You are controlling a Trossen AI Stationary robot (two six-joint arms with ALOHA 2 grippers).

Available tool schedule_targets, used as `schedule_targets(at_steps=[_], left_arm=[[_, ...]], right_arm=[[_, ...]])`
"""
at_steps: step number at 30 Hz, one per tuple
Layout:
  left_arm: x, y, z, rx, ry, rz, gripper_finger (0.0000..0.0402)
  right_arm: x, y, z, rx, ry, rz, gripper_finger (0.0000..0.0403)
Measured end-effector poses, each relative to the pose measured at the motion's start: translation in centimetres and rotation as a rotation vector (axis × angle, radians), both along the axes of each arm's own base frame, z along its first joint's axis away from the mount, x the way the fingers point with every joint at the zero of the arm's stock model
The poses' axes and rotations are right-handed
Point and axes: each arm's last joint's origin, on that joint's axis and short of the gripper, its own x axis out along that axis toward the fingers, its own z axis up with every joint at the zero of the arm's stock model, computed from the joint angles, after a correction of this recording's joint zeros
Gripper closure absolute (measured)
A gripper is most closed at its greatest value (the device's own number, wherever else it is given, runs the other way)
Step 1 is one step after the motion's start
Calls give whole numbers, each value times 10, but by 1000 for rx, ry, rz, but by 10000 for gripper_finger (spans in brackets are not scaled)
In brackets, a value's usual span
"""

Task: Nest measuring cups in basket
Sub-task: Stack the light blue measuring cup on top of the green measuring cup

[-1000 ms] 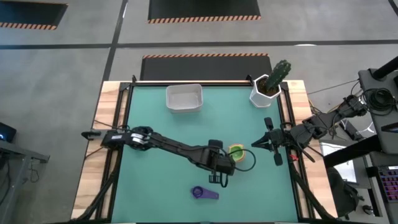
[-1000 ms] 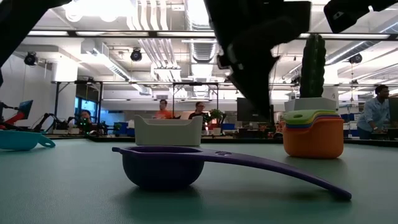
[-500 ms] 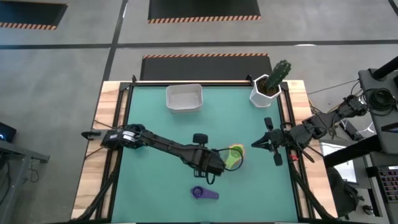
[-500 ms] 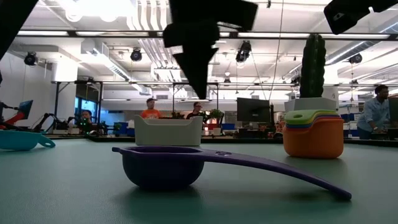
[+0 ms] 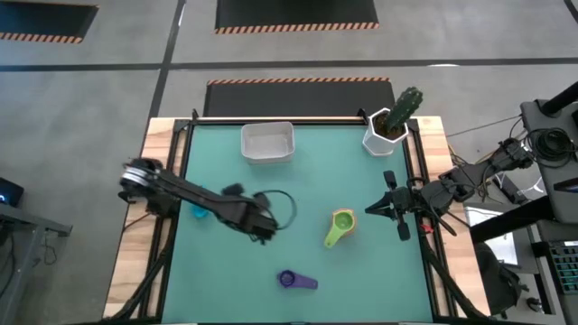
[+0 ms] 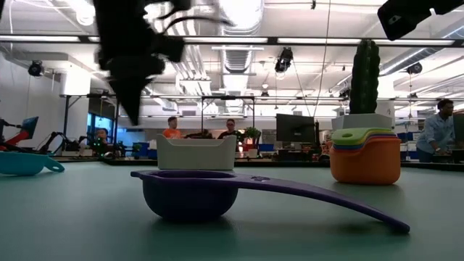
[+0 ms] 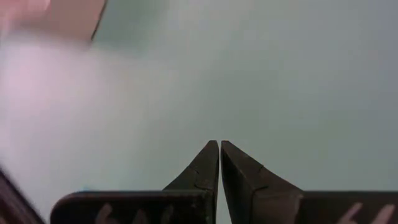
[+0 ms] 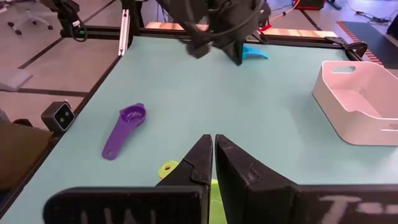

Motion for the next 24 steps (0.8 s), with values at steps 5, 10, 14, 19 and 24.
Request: schedule_targets(at_steps=[5,10,14,19,24], left_arm=[[-55,20,-14,-40,-42,322,402],[-100,35,-30,-50,-77,601,402],[-124,41,-41,-31,-99,720,402],[-131,43,-45,-28,-109,745,395],[-130,43,-45,-28,-104,737,359]], right_arm=[[0,0,0,0,-1,0,394],[0,0,0,1,-4,0,394],[0,0,0,0,-4,0,394],[0,0,0,0,-4,-1,394],[0,0,0,0,-4,-2,394]])
